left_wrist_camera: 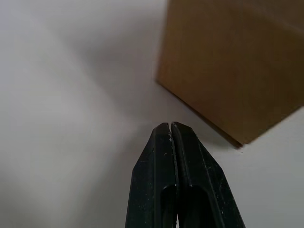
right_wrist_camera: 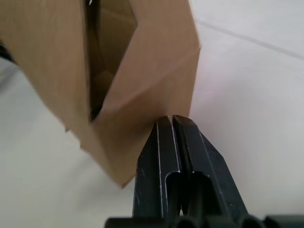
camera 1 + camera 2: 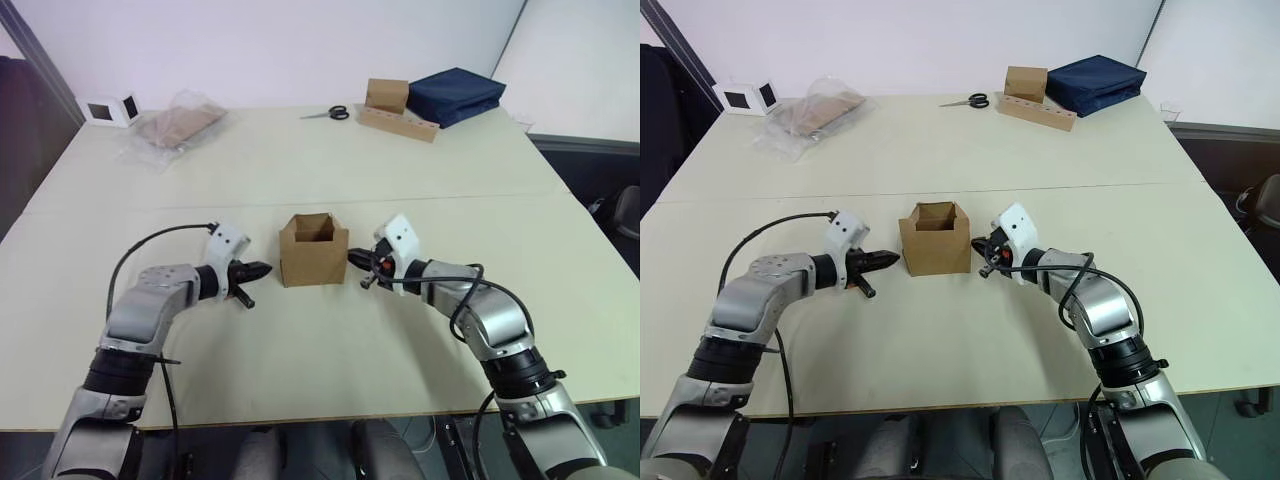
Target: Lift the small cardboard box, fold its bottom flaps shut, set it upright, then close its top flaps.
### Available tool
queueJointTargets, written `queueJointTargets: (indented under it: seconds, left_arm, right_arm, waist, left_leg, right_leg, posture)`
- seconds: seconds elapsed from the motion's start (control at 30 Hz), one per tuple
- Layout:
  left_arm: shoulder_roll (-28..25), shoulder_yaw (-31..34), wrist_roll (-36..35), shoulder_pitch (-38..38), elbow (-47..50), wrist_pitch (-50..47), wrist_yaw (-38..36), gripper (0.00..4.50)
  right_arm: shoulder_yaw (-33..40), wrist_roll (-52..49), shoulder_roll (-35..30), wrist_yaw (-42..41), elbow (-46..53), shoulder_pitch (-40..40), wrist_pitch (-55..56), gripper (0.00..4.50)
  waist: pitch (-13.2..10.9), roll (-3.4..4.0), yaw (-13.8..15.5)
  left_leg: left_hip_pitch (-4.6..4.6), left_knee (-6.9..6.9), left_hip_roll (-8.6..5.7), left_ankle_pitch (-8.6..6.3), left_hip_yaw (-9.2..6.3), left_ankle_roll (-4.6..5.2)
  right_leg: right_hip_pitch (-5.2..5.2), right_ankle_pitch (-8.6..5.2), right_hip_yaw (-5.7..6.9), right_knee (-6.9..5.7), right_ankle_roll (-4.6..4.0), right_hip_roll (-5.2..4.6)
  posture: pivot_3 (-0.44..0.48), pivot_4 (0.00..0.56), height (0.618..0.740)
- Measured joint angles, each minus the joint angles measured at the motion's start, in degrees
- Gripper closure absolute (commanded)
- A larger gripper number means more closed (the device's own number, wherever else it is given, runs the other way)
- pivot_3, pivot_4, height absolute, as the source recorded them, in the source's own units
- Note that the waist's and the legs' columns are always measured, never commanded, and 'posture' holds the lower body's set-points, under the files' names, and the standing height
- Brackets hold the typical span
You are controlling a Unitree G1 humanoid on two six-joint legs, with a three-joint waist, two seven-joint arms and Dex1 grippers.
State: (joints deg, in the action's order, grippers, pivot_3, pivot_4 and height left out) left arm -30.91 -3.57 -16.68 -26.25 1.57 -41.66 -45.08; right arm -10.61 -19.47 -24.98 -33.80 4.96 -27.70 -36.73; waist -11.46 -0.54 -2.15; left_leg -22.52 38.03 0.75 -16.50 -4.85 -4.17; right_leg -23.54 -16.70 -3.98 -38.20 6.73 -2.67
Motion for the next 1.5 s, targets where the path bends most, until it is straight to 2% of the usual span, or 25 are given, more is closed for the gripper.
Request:
queueJointTargets:
  seconds: [0.33, 0.8, 1.07, 1.17, 1.33, 1.4, 1.5]
  left_arm:
    - [-0.6, -2.4, -0.5, 1.3, 4.3, -1.9, -2.2, 4.48]
    - [-5.4, -4.6, -3.1, 4.2, 11.7, -6.6, -5.9, 4.48]
    - [-7.7, -4.6, -4.1, 5.8, 13.3, -6.6, -7.0, 4.48]
    - [-11.2, -4.4, -4.3, 7.8, 15.2, -6.4, -7.9, 4.48]
    - [-14.4, -2.1, -5.5, 10.3, 16.3, -5.4, -9.6, 4.48]
    - [-13.1, 1.8, -8.1, 9.7, 16.0, -4.3, -9.9, 4.48]
    - [-9.4, 8.1, -15.4, 4.9, 15.3, -4.4, -10.4, 4.48]
  right_arm:
    - [2.2, -1.0, -1.2, -0.6, 7.8, 4.3, -6.4, 4.50]
    - [5.4, -5.5, -4.0, -0.9, 20.6, 10.7, -15.3, 4.50]
    - [5.0, -6.1, -6.9, -1.4, 22.4, 12.7, -16.0, 4.50]
    - [5.2, -5.4, -8.4, -1.4, 22.4, 13.9, -15.3, 4.50]
    - [8.2, -5.6, -9.9, -1.8, 22.1, 13.7, -14.2, 4.50]
    - [11.6, -7.3, -8.1, -1.3, 20.7, 11.6, -13.9, 4.50]
    - [15.7, -11.5, -4.7, -0.9, 20.0, 6.6, -13.9, 4.50]
  waist:
    - [0.0, 0.00, -0.2]
    - [0.0, 0.00, -0.2]
    - [0.0, 0.00, -0.2]
    - [0.0, -0.01, -0.3]
    - [0.0, -0.01, -0.2]
    - [0.0, -0.02, -0.2]
    - [0.0, -0.03, 0.1]
  left_leg:
    - [0.01, -0.02, 0.00, -0.01, 0.00, 0.01]
    - [0.05, -0.02, 0.00, -0.01, -0.01, 0.02]
    - [0.05, -0.02, 0.00, -0.01, -0.01, 0.02]
    - [0.07, -0.03, 0.00, -0.02, -0.01, 0.03]
    - [0.07, -0.03, 0.02, -0.02, 0.00, 0.03]
    - [0.07, -0.02, 0.02, -0.02, 0.00, 0.03]
    - [0.07, 0.00, 0.03, -0.02, -0.03, 0.03]
  right_leg:
    - [0.01, 0.00, 0.00, 0.01, 0.00, 0.01]
    - [0.07, 0.00, 0.00, 0.03, 0.00, 0.02]
    - [0.08, -0.01, 0.00, 0.04, 0.00, 0.02]
    - [0.09, -0.01, -0.01, 0.06, 0.00, 0.02]
    - [0.09, -0.01, 0.00, 0.06, -0.01, 0.02]
    - [0.10, -0.01, 0.00, 0.05, -0.01, 0.02]
    - [0.14, 0.00, 0.05, 0.04, -0.01, 0.02]
  posture:
    - [0.000, 0.150, 0.740]
    - [0.000, 0.150, 0.740]
    - [0.000, 0.150, 0.740]
    - [0.000, 0.150, 0.740]
    - [0.000, 0.150, 0.740]
    - [0.000, 0.150, 0.740]
    - [0.000, 0.150, 0.740]
